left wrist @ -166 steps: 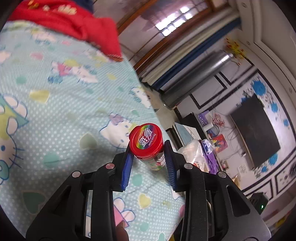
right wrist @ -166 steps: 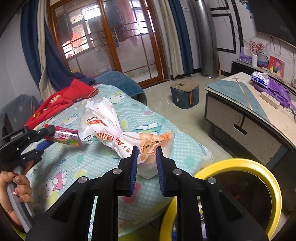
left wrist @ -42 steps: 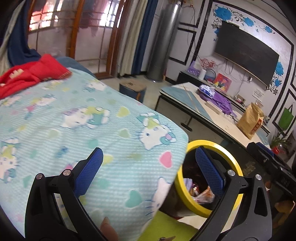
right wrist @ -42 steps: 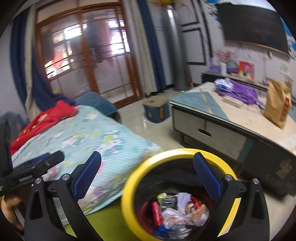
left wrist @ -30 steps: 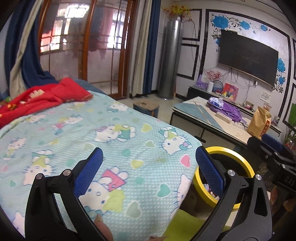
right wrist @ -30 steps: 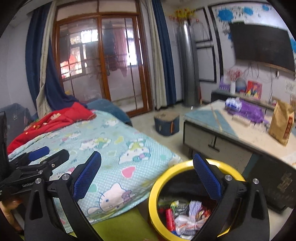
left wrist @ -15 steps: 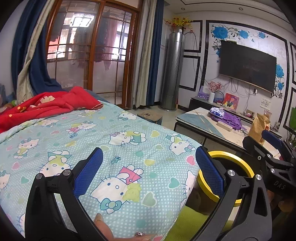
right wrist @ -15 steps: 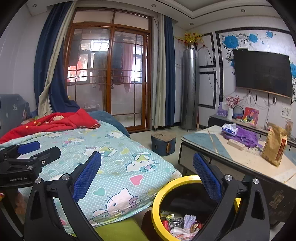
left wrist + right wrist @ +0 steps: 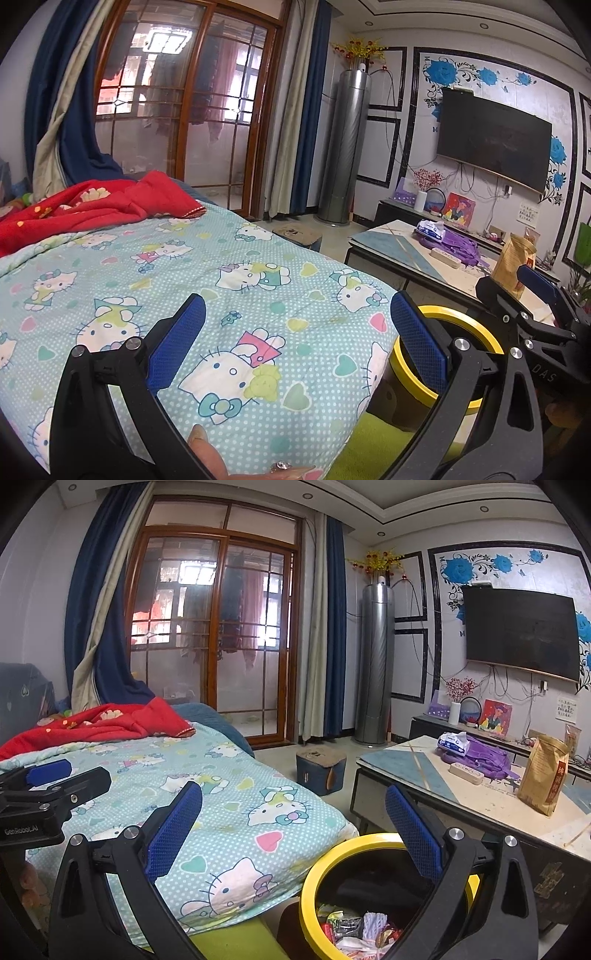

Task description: Collect trash

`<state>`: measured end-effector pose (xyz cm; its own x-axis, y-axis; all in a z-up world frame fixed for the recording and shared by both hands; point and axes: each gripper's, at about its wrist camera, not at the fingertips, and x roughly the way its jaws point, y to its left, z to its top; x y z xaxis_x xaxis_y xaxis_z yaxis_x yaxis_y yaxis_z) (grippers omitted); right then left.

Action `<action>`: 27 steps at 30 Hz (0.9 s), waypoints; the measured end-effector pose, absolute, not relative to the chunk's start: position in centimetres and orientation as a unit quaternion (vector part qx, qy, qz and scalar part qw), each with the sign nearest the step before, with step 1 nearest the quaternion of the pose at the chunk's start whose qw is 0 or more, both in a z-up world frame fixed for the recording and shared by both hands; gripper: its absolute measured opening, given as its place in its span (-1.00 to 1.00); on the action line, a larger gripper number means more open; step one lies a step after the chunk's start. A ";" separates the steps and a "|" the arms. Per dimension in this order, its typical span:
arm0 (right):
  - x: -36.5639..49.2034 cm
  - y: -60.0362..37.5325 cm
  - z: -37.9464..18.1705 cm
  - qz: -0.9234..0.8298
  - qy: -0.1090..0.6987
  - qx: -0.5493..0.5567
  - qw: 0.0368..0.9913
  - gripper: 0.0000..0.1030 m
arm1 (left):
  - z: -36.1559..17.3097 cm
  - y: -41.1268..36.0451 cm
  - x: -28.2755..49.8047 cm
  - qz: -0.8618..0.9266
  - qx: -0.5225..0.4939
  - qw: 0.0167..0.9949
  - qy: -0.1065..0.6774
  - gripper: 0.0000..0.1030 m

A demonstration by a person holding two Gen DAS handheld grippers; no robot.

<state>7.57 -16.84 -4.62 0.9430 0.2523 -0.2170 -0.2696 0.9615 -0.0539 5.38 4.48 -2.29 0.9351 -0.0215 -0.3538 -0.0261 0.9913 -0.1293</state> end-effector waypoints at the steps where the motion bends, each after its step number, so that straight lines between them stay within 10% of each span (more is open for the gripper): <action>1: 7.6 -16.8 -4.7 0.132 0.105 -0.041 0.985 0.88 | -2.3 4.5 5.4 0.002 -0.067 0.981 0.179 0.79; 27: 7.9 -17.2 -5.5 0.123 0.115 -0.037 0.985 0.88 | -2.4 4.1 5.2 -0.005 -0.065 0.983 0.174 0.79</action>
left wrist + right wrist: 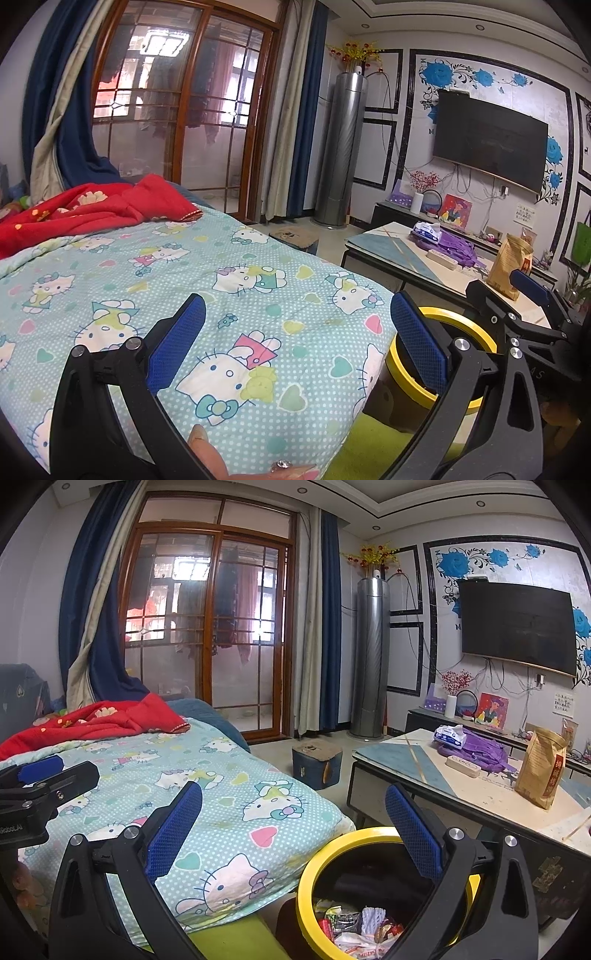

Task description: Collect trash

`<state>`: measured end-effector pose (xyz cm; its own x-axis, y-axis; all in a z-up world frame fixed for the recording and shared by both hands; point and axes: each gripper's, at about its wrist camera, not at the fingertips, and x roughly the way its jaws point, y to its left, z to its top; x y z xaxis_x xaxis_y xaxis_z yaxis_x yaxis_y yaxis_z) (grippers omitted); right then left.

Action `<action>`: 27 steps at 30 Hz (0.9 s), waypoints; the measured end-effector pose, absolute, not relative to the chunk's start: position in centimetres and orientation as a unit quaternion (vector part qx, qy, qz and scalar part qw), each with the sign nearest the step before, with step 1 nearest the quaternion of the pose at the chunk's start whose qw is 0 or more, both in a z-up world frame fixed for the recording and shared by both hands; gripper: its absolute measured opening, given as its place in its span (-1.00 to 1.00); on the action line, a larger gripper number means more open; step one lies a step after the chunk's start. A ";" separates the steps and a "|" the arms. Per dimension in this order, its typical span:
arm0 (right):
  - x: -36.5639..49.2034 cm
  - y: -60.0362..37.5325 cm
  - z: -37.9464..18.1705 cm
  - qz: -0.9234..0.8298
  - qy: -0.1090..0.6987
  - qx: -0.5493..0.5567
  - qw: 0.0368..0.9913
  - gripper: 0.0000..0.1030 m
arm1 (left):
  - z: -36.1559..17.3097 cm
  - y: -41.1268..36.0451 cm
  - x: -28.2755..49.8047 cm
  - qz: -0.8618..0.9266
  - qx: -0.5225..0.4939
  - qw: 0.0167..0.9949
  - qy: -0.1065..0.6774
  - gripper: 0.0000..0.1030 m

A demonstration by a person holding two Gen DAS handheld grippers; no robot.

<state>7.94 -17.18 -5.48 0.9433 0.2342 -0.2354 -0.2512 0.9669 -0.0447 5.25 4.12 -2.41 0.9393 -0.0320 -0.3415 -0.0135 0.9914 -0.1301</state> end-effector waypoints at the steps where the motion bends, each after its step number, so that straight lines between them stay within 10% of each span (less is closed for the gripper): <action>1: 8.0 -17.2 -5.5 0.123 0.115 -0.037 0.985 0.88 | -2.4 4.2 5.2 -0.005 -0.066 0.982 0.174 0.79; 27: 13.0 -8.0 -5.1 0.204 0.245 -0.045 0.947 0.88 | -2.0 14.4 5.2 0.109 -0.135 0.950 0.259 0.79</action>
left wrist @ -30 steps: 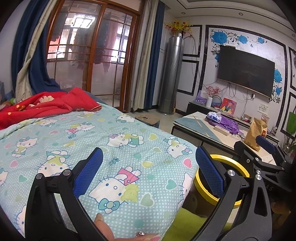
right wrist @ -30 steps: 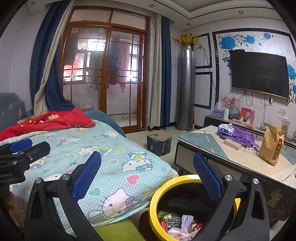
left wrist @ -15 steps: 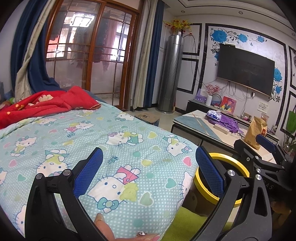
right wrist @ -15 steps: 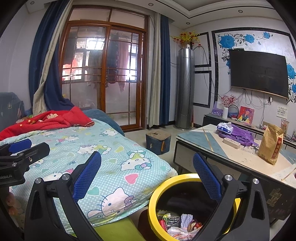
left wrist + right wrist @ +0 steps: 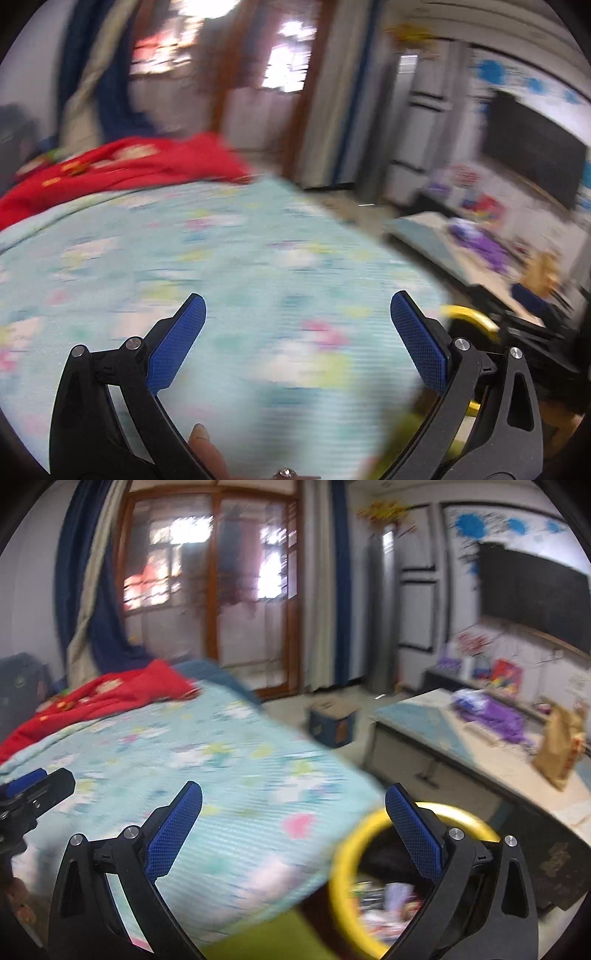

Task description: Collect trash

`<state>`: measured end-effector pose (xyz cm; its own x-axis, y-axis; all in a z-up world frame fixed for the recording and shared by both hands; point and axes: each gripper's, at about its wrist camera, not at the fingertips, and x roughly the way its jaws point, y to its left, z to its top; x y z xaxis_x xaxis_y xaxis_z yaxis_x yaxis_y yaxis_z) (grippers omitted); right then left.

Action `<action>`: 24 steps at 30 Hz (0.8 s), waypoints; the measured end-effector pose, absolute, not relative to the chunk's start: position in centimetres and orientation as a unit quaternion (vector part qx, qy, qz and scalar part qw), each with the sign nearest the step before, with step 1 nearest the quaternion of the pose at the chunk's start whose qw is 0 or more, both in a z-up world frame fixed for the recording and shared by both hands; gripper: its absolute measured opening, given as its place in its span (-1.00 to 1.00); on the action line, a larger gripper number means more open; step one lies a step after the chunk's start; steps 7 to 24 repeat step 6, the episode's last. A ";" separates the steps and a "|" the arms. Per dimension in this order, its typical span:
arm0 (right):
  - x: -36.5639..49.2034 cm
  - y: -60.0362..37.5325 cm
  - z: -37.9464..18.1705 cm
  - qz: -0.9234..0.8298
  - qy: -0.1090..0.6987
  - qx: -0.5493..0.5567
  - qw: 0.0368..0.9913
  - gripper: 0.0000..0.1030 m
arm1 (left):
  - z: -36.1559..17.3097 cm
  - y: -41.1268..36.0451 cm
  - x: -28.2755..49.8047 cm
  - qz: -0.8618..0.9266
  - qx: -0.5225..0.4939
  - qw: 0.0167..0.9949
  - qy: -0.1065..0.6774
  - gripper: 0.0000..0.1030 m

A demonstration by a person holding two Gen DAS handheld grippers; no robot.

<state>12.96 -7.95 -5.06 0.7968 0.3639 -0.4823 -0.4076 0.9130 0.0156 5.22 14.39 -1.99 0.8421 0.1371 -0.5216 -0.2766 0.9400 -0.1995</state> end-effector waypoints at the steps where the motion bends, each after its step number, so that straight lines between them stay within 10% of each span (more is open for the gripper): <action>1: 13.2 -5.3 -4.8 0.231 0.256 -0.049 0.937 0.88 | -2.0 17.5 4.5 0.148 -0.146 0.943 0.261 0.79; 6: 10.7 13.0 -6.8 0.408 0.351 -0.101 0.837 0.88 | -3.9 33.5 -1.1 0.366 -0.189 0.860 0.301 0.79; 24: 10.7 13.0 -6.8 0.408 0.351 -0.101 0.837 0.88 | -3.9 33.5 -1.1 0.366 -0.189 0.860 0.301 0.79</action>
